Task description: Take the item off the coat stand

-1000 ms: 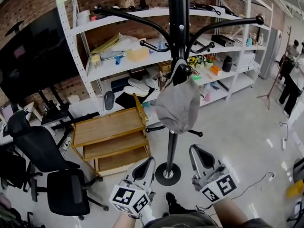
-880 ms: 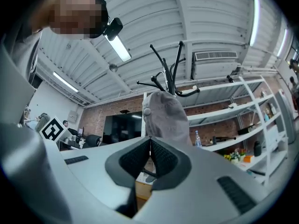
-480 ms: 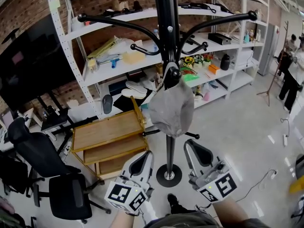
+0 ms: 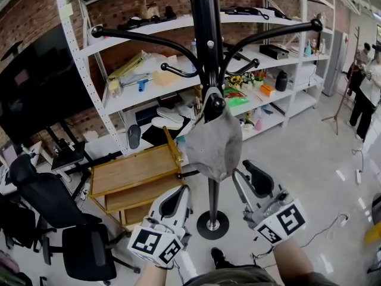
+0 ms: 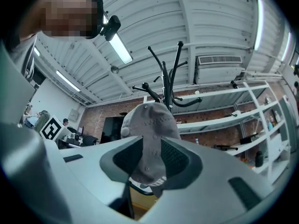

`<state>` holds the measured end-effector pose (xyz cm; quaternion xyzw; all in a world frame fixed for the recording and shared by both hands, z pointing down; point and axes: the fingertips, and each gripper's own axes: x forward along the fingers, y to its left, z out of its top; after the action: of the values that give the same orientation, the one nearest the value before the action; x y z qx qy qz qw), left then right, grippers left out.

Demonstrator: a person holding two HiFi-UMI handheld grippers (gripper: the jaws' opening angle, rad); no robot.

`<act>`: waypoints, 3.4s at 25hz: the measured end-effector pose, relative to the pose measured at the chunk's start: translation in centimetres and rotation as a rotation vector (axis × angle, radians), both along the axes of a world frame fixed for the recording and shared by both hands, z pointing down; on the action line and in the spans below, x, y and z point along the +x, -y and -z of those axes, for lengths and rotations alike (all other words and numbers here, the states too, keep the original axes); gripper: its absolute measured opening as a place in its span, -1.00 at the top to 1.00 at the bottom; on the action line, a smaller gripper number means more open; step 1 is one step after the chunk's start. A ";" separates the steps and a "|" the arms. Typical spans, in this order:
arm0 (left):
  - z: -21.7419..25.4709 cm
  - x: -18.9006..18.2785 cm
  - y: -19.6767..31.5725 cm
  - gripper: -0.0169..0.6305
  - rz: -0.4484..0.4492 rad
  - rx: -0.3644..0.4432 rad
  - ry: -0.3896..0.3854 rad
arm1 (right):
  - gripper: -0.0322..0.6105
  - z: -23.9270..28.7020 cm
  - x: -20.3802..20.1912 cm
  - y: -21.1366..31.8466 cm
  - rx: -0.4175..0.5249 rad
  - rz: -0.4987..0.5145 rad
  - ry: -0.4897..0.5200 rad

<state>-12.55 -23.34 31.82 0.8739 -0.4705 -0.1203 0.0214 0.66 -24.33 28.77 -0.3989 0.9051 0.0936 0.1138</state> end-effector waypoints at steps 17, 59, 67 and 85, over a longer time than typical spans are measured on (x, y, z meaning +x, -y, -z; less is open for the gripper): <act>3.7 -1.0 3.8 0.92 0.018 0.058 0.010 | 0.15 6.0 -1.3 4.8 0.151 0.033 -0.196; 5.4 -1.0 3.6 0.92 0.019 0.081 -0.005 | 0.82 10.9 -2.0 4.7 0.271 0.046 -0.092; 6.1 -1.4 1.9 0.92 0.035 0.103 -0.002 | 0.82 12.7 -1.4 2.5 0.316 0.043 -0.052; 4.1 -1.9 -5.1 0.92 0.052 0.061 -0.038 | 0.82 10.0 -2.2 -5.0 0.287 0.095 -0.031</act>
<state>-14.50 -18.26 27.75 0.8592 -0.4887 -0.1516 0.0006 -1.55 -19.37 18.77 -0.3336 0.9020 0.2226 0.1599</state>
